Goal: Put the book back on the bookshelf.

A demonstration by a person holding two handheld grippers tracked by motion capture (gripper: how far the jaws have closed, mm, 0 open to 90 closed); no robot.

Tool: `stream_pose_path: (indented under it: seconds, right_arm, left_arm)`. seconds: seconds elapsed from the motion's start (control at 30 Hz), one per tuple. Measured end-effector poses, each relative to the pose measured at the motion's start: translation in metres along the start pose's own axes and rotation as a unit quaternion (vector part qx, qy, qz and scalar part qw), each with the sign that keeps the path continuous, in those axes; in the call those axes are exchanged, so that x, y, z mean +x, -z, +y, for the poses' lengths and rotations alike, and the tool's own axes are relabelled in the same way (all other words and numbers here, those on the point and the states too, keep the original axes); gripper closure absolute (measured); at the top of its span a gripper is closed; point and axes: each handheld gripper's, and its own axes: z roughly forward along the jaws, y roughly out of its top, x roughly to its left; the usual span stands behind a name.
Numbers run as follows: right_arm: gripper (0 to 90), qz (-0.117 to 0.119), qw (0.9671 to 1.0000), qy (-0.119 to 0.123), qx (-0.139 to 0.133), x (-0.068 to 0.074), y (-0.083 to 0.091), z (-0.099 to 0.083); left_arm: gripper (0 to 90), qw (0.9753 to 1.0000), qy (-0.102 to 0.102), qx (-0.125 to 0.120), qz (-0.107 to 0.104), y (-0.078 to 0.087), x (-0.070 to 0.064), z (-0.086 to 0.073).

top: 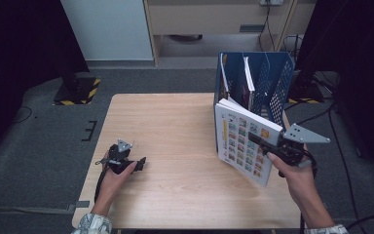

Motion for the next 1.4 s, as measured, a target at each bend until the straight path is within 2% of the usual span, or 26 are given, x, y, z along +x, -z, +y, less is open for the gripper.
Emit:
stream_pose_path:
  seconds: [0.73, 1.4]
  right_arm:
    - [74.1, -0.037, 0.9993, -0.012, -0.002, -0.018, 0.032, -0.007]
    - [74.1, -0.069, 0.9973, -0.024, -0.008, -0.032, 0.063, -0.012]
  left_arm:
    - [5.2, 1.0, -0.001, 0.004, 0.0, -0.001, 0.0, -0.001]
    - [5.2, 1.0, -0.004, 0.005, -0.001, -0.002, -0.001, -0.001]
